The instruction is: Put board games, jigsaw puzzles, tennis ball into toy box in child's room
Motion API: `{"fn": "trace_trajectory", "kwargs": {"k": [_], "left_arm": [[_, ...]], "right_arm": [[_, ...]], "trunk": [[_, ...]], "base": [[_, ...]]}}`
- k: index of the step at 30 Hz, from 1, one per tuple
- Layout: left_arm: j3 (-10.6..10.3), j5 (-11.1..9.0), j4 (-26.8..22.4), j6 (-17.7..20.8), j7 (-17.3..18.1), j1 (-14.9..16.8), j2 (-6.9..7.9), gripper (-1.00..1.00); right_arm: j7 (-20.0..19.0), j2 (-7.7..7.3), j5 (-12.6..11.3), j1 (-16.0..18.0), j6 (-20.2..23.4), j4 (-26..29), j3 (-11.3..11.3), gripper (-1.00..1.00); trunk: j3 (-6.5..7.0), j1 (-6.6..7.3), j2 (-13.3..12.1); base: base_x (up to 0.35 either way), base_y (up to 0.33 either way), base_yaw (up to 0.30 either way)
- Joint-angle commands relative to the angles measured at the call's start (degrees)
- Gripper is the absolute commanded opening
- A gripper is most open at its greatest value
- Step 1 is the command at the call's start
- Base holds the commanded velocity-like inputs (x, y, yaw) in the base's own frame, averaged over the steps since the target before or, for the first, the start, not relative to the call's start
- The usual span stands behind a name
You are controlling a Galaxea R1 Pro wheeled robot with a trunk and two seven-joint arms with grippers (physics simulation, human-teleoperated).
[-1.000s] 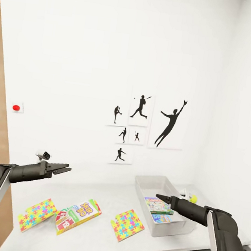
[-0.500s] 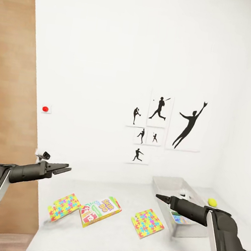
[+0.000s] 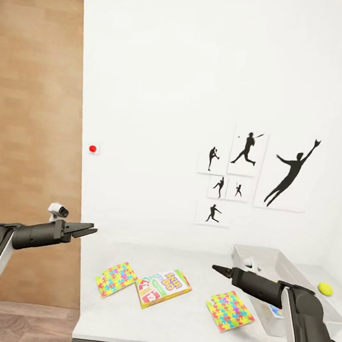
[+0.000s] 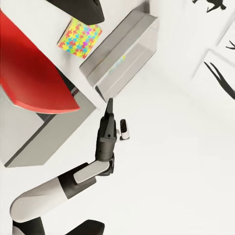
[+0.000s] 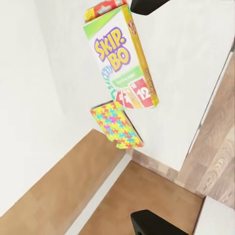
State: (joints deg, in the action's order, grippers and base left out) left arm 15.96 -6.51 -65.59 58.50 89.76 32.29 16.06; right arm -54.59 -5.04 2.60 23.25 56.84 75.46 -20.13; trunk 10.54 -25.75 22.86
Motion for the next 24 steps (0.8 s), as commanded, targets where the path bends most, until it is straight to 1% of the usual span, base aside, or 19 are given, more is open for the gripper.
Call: {"fn": "trace_trajectory", "kwargs": {"k": [1,7,16,24], "left_arm": [[0.0,0.0,0.0,0.6,0.2,0.0,-0.01,1.00],[0.0,0.0,0.0,0.6,0.2,0.0,0.01,1.00],[0.0,0.0,0.0,0.6,0.2,0.0,0.03,1.00],[0.0,0.0,0.0,0.6,0.2,0.0,0.03,1.00]], "right_arm": [[-0.3,0.02,0.3,0.0,0.4,0.0,-0.1,1.00],[0.2,0.03,0.3,0.0,0.4,-0.1,-0.1,1.00],[0.3,-0.04,0.1,0.0,0.4,-0.3,-0.2,1.00],[0.2,-0.06,0.0,0.0,0.4,-0.3,-0.2,1.00]], "trunk": [[-0.13,-0.03,0.1],[-0.68,-0.03,0.1],[-1.53,-0.03,0.1],[-2.29,-0.03,0.1]], "base": [[0.062,0.187,0.038],[0.054,0.224,0.015],[0.005,0.277,0.002],[-0.094,0.279,0.002]]}}
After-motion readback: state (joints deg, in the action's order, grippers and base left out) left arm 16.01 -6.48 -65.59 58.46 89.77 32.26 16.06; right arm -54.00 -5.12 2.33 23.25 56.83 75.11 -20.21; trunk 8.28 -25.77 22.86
